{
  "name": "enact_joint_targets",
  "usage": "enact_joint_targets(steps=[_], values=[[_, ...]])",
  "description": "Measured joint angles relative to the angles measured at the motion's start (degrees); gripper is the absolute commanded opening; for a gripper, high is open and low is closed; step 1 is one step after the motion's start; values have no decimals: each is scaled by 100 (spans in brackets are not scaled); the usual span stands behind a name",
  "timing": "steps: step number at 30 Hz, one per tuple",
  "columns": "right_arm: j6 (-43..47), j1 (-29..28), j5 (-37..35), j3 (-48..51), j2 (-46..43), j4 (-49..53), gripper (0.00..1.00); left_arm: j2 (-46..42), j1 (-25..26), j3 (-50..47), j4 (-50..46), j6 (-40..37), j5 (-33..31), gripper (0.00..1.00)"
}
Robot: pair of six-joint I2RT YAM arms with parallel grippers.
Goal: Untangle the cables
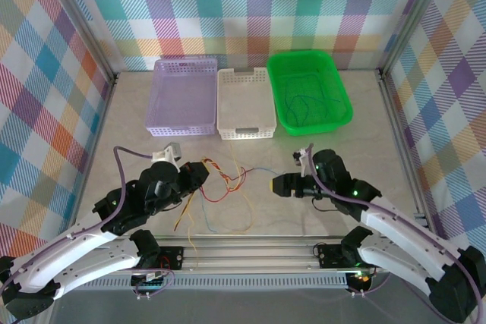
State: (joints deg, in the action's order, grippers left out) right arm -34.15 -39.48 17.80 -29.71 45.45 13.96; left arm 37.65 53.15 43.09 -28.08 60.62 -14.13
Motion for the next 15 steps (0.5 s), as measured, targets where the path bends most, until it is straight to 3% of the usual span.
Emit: enact_joint_targets(steps=[7, 15], values=[[-262, -396, 98, 927, -487, -1298, 64, 66, 0, -63, 299, 170, 70, 0], [-173, -1773, 66, 820, -105, -2546, 64, 376, 0, -63, 433, 304, 116, 0]])
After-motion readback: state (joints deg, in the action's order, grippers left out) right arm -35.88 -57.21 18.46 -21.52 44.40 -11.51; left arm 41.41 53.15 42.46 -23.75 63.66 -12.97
